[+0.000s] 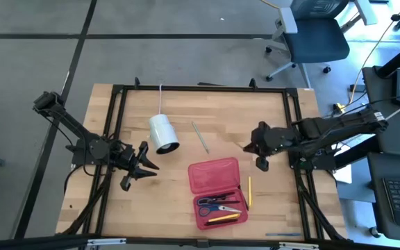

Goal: Pick & place school supplies into a supply box
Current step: Put the yellow pencil into the pink supply box

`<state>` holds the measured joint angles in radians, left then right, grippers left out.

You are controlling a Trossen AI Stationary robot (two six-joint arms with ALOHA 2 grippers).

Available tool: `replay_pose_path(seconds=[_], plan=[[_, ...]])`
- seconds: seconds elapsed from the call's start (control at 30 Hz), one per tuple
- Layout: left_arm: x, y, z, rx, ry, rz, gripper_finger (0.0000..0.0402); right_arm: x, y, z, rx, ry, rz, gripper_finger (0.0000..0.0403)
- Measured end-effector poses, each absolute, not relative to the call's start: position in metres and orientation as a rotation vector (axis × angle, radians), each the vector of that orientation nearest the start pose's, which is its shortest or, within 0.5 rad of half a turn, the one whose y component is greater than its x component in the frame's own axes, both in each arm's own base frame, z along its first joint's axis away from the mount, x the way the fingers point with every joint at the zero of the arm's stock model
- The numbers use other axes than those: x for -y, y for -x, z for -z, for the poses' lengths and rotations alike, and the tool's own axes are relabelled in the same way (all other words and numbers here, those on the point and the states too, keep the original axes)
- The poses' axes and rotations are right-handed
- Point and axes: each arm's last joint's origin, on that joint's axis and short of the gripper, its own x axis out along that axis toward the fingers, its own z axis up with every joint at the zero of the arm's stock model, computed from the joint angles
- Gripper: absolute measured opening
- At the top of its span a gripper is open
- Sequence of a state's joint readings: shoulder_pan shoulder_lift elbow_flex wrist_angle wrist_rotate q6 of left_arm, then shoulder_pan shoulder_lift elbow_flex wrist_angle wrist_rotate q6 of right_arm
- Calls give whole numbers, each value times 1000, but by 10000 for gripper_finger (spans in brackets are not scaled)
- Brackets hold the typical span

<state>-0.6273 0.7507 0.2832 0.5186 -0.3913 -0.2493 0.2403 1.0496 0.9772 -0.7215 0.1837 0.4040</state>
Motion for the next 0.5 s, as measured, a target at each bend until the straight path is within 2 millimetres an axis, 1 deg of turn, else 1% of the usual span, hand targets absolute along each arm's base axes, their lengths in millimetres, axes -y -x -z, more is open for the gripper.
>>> replay_pose_path(seconds=[0.13,0.3,0.4,0.5], plan=[[89,-142,-232,15,273,240,95,-62,-205,-320,-750,-170,14,22],[89,-142,-232,15,273,240,91,-92,-214,-331,-752,-109,-93,22],[89,-142,-232,16,273,240,92,-113,-221,-333,-767,-76,-155,22],[89,-142,-232,15,273,240,94,-136,-228,-330,-795,-40,-211,22]])
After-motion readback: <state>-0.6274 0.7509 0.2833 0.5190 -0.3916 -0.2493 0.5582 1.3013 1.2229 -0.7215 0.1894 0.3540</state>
